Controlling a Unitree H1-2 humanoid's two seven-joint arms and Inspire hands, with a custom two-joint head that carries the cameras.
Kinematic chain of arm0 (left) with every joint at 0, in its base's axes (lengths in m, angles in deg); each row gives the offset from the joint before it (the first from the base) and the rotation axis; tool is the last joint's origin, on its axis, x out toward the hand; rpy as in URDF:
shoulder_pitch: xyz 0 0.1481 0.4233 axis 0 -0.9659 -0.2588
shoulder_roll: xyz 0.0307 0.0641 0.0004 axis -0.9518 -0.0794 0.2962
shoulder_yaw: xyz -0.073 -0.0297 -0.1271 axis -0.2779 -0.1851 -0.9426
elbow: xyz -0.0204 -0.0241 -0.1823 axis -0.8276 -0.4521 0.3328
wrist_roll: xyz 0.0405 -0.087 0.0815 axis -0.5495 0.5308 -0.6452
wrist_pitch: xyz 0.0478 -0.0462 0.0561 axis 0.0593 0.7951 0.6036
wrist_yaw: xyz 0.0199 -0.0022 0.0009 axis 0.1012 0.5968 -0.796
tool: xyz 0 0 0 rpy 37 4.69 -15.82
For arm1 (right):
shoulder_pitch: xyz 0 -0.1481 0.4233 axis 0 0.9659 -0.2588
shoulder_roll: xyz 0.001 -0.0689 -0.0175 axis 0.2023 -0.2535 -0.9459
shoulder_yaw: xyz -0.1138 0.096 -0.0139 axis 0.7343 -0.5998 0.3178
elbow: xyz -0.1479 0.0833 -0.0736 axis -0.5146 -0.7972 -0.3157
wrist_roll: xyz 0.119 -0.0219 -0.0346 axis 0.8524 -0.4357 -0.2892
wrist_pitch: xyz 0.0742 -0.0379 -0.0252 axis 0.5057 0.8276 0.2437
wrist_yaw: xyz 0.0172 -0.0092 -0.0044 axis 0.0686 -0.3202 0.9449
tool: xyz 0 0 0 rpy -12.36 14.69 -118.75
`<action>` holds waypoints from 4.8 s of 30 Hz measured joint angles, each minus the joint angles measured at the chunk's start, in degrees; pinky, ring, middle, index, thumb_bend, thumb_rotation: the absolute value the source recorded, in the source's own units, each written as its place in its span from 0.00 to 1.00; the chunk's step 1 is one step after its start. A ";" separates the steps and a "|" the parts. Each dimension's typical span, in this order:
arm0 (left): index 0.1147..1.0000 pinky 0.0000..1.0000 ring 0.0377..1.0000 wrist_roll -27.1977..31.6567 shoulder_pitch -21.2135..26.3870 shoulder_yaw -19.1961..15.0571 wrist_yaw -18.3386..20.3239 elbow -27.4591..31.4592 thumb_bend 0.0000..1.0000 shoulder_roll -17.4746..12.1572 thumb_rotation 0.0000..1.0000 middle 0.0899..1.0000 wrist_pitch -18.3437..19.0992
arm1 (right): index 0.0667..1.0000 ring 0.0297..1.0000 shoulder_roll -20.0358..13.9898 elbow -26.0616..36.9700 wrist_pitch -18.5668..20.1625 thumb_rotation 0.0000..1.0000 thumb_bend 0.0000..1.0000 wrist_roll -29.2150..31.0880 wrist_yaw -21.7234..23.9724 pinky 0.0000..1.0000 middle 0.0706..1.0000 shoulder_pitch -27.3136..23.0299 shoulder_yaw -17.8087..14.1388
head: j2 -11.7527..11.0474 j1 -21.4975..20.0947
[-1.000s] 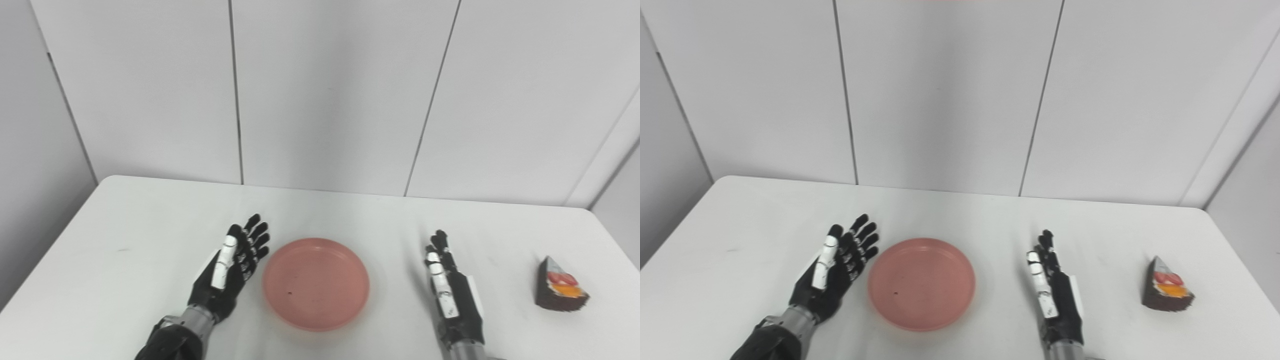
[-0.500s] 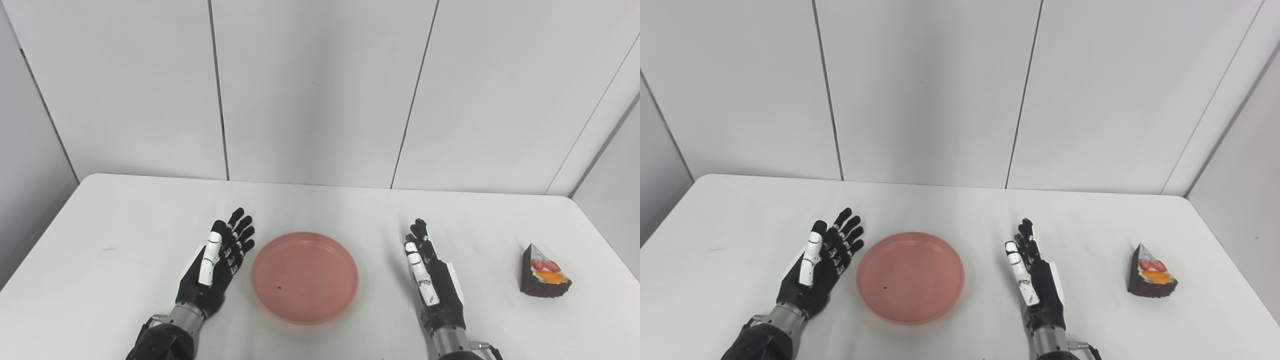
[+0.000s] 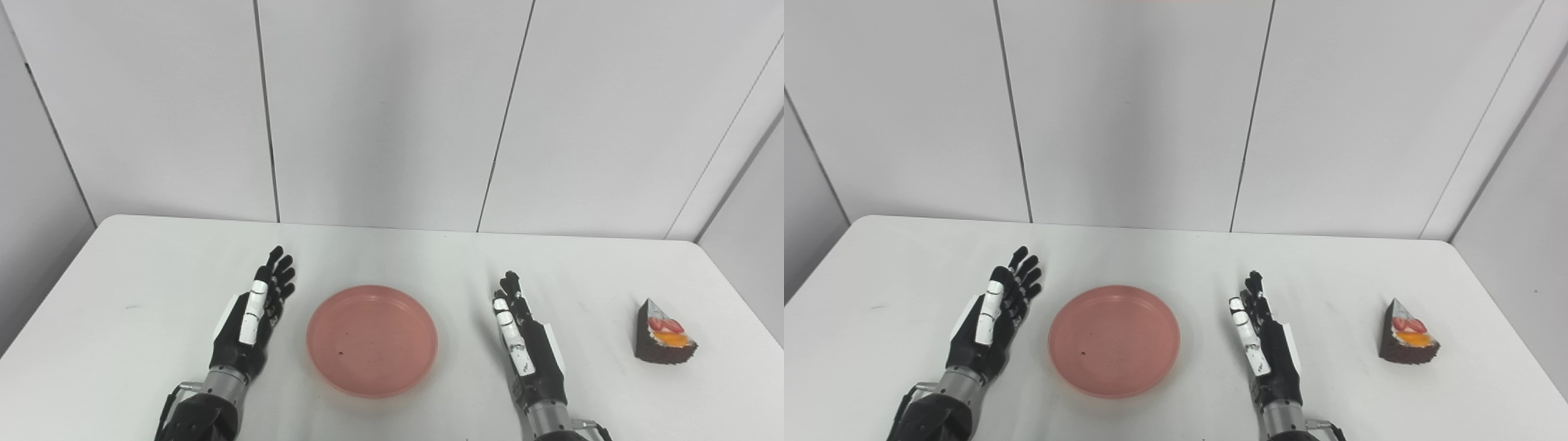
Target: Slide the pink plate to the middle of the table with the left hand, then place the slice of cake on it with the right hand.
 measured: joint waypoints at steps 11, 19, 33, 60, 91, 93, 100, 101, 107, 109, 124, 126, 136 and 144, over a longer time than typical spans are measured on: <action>1.00 1.00 1.00 -2.07 0.06 0.14 -1.53 0.17 0.69 0.49 1.00 1.00 -1.00 | 1.00 0.98 -0.01 -0.01 0.00 0.82 0.65 0.19 0.02 1.00 1.00 -0.03 -0.02 | 0.09 0.18; 1.00 1.00 1.00 -2.07 -0.25 0.39 -1.74 0.84 0.71 1.55 1.00 1.00 -0.86 | 1.00 0.97 0.00 -0.01 0.00 0.79 0.65 0.72 0.02 1.00 0.98 -0.03 -0.09 | 0.26 0.35; 1.00 1.00 1.00 0.42 -2.63 1.31 -0.78 4.91 0.70 3.44 1.00 1.00 5.60 | 1.00 0.98 -0.02 0.01 0.00 0.78 0.66 0.15 -0.87 0.99 0.99 -0.17 -0.68 | 0.79 0.09; 1.00 1.00 1.00 2.19 -0.33 -0.04 3.68 -1.10 0.72 -1.30 1.00 1.00 0.89 | 0.92 0.90 -7.02 3.03 1.44 0.71 0.64 -11.21 -2.56 0.88 0.91 -4.57 0.55 | -0.61 -22.66; 1.00 1.00 1.00 6.56 2.18 -2.45 6.03 -5.67 0.67 -3.38 1.00 1.00 -1.11 | 0.88 0.90 -19.09 15.00 34.53 0.42 0.75 -46.17 -4.85 0.89 0.88 -5.95 1.85 | -0.26 -25.31; 1.00 1.00 1.00 6.59 2.18 -2.51 6.03 -5.67 0.68 -3.39 1.00 1.00 -1.05 | 0.87 0.91 -19.46 15.88 35.03 0.42 0.75 -47.64 -4.07 0.91 0.88 -5.95 0.92 | -0.18 -25.31; 1.00 1.00 1.00 6.60 2.19 -2.49 6.03 -5.64 0.68 -3.40 1.00 1.00 -0.51 | 0.86 0.94 -19.18 16.38 35.23 0.41 0.78 -54.11 -1.39 0.97 0.88 -5.94 -2.12 | -0.09 -25.49; 1.00 1.00 1.00 6.59 2.18 -2.49 6.04 -5.63 0.68 -3.41 1.00 1.00 -0.48 | 0.86 0.95 -18.85 16.32 35.25 0.41 0.78 -55.31 -1.13 0.98 0.89 -5.94 -2.79 | -0.09 -25.49; 1.00 1.00 1.00 6.57 2.09 -2.45 6.04 -5.36 0.67 -3.49 1.00 1.00 -0.07 | 0.87 0.93 -15.72 15.75 35.39 0.42 0.80 -62.67 3.83 0.92 0.91 -6.03 -7.33 | 0.00 -25.58; 1.00 1.00 1.00 6.58 2.09 -2.45 6.03 -5.33 0.68 -3.46 1.00 1.00 -0.07 | 0.88 0.92 -14.88 15.39 35.40 0.42 0.81 -62.79 4.45 0.85 0.92 -6.13 -8.39 | 0.00 -25.58; 1.00 1.00 1.00 6.66 2.07 -2.53 6.03 -5.19 0.68 -3.43 1.00 1.00 0.25 | 0.86 0.88 -11.70 12.26 35.46 0.32 0.76 -68.42 17.72 0.69 0.90 -8.39 -16.62 | 0.26 -25.58; 1.00 1.00 1.00 6.66 1.99 -2.53 6.03 -5.00 0.68 -3.43 1.00 1.00 0.26 | 0.86 0.87 -11.57 11.76 35.46 0.30 0.74 -68.54 18.18 0.68 0.89 -8.47 -17.19 | 0.35 -25.58; 1.00 1.00 1.00 6.59 1.89 -2.48 6.03 -4.84 0.69 -3.45 1.00 1.00 0.21 | 0.83 0.79 -11.76 5.93 35.45 0.15 0.66 -70.76 17.96 0.63 0.84 -8.68 -17.37 | 0.62 -25.49; 1.00 1.00 1.00 6.66 1.49 -2.50 6.04 -3.68 0.68 -3.43 1.00 1.00 0.80 | 0.71 0.18 -13.19 3.70 35.45 0.00 0.56 -65.34 13.25 0.13 0.43 -9.62 -16.69 | 0.70 -25.31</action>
